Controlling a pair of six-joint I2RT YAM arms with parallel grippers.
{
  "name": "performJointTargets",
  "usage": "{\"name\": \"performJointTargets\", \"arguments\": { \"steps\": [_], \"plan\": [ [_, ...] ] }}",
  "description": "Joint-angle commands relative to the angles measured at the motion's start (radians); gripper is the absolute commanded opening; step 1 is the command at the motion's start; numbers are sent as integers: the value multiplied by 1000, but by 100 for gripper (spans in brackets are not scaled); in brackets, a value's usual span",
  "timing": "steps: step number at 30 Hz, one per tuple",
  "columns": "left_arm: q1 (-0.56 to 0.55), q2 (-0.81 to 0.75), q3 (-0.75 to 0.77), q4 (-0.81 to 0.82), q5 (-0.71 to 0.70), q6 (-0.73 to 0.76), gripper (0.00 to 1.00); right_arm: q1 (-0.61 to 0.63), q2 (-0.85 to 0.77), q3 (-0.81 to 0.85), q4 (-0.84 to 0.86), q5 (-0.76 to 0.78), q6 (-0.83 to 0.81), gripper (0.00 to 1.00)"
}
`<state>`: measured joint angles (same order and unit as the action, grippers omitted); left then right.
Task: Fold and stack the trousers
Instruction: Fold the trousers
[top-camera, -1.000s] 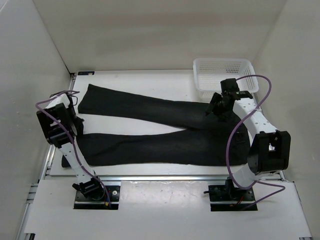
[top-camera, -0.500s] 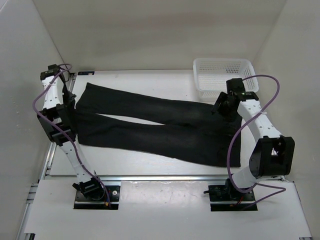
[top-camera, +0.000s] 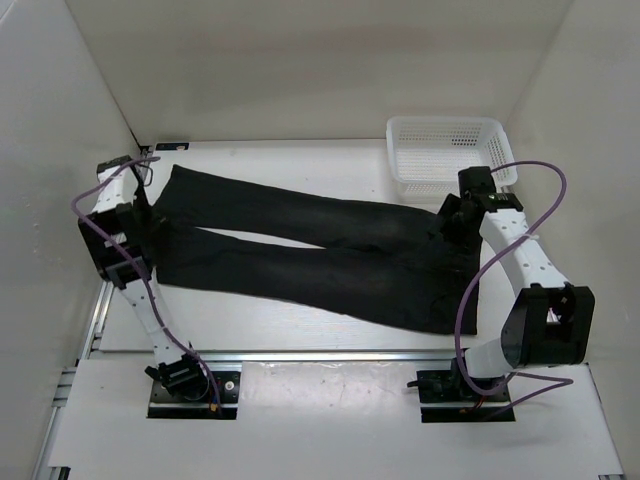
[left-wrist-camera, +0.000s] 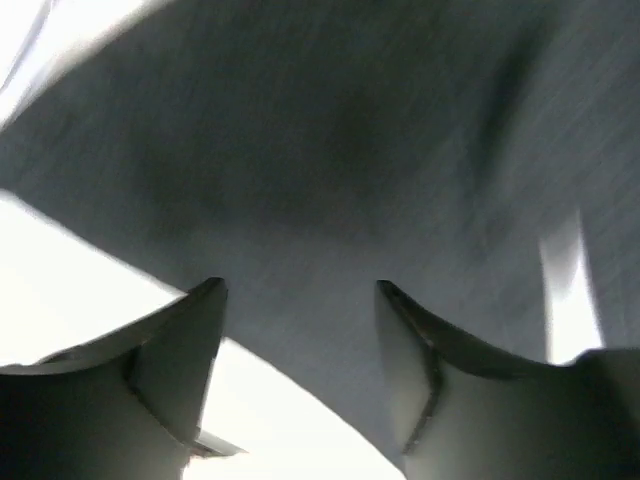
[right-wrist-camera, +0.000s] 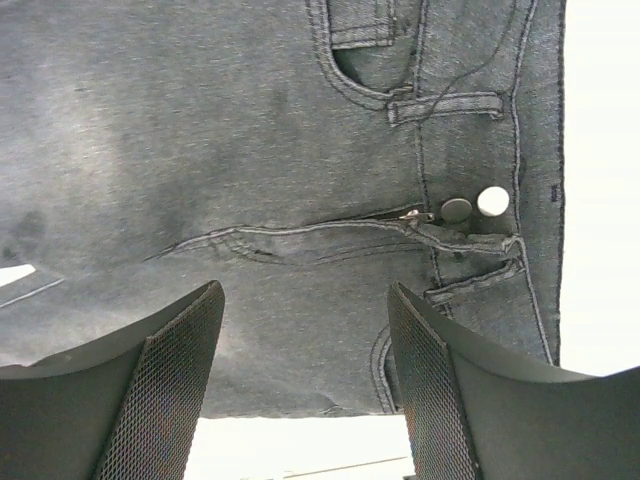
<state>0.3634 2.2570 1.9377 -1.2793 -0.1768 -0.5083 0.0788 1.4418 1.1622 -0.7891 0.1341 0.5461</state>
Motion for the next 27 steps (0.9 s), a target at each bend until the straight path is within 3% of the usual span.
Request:
{"name": "performJointTargets", "arguments": {
  "steps": [1,3,7,10,18,22,23,25,27],
  "plan": [
    [-9,-288,-258,78,-50,10,61,-4,-56,-2,-7,-27,2,72],
    [2,-373,-365,119,-50,-4,53,-13,-67,-13,-16,-66,-8,73],
    [90,-395,-509,139,-32,-79,66,-13,-101,-13,-25,-97,-18,73],
    [124,-405,-568,179,6,-99,69,-13,-124,-13,-35,-97,-28,73],
    [154,-240,-497,229,10,-128,66,-22,-175,-13,-68,-110,-46,78],
    [154,-182,-441,216,-13,-128,48,-33,-225,-70,-87,-204,-25,82],
    [154,-182,-430,216,-13,-128,32,-46,-236,-88,-96,-235,-15,84],
    [154,-159,-411,207,-23,-128,13,-47,-276,-159,-105,-293,-2,91],
    [154,-159,-401,207,-23,-128,10,-47,-305,-205,-114,-332,29,92]
  ]
}}
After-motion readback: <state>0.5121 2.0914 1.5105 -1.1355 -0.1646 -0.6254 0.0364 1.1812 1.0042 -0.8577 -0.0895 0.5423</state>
